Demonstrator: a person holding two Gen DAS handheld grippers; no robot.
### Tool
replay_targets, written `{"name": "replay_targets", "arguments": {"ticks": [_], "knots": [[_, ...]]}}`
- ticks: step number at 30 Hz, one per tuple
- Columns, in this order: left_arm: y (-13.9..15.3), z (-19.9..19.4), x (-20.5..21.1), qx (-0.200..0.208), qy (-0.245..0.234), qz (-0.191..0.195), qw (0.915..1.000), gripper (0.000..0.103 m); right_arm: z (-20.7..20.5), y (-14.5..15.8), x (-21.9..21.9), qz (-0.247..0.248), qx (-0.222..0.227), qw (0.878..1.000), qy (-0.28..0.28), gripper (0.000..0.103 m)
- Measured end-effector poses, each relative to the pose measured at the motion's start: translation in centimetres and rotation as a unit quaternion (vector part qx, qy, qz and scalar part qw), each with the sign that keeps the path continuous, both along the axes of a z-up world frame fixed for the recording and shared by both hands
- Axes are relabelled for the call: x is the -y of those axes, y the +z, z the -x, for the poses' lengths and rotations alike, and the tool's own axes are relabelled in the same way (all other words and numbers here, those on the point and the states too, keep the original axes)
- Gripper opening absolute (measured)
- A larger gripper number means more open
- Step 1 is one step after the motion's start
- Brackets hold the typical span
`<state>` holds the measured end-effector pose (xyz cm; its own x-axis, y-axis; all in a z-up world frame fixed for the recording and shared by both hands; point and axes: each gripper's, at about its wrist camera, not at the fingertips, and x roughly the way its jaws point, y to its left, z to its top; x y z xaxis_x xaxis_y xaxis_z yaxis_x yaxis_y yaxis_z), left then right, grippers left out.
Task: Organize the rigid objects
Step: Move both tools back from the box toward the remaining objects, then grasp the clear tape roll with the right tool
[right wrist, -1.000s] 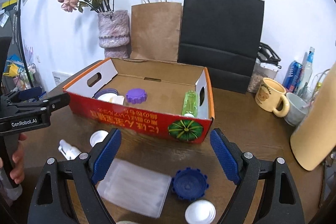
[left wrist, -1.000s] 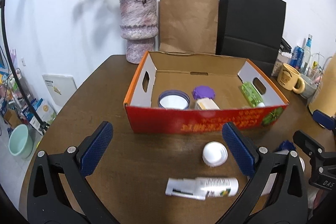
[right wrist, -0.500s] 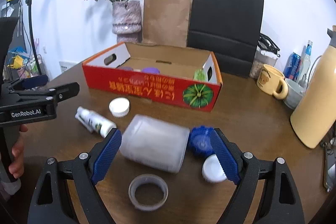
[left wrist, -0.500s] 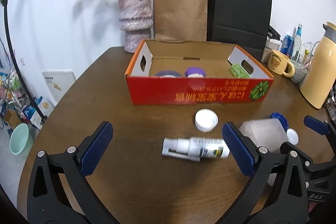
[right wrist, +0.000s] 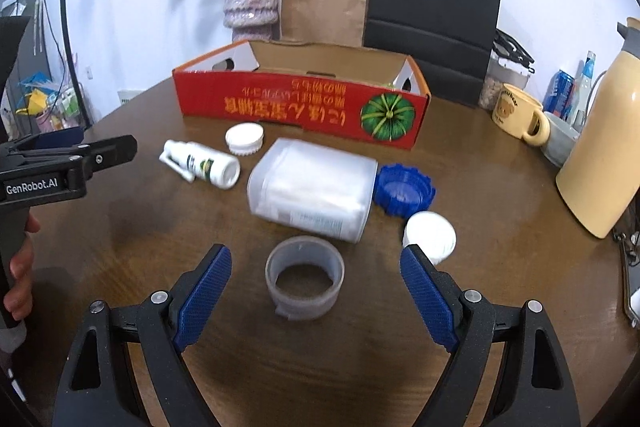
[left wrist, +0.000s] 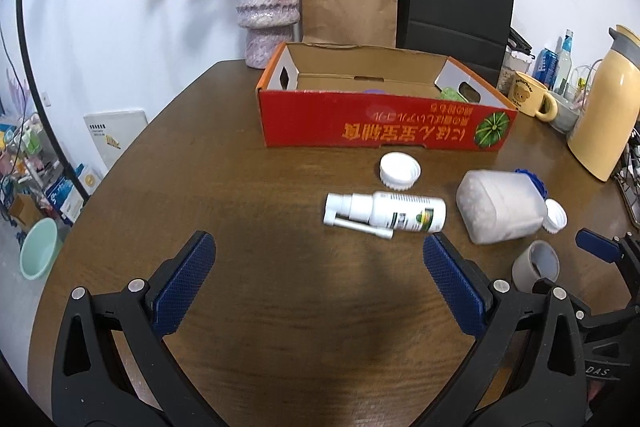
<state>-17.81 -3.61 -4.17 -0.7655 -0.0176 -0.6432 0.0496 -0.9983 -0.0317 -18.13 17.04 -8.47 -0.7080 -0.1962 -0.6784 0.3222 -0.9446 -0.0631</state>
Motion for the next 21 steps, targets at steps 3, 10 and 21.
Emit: {"name": "replay_targets", "arguments": {"ticks": [3,10,21], "knots": [[-0.2,-0.6,0.1,0.003,-0.001,-0.004,1.0,0.103,-0.3,-0.2,-0.1,0.003,0.009,1.0,0.0,0.09],[-0.5,-0.6,0.8,0.012,0.005,-0.019,0.9997,0.103,-0.3,-1.1,0.4,-0.002,0.038,0.999,0.006,0.09],[-0.6,-0.6,0.8,0.015,0.004,-0.019,0.9997,0.103,1.6,-2.0,0.5,0.003,0.076,0.997,-0.002,0.048]]}}
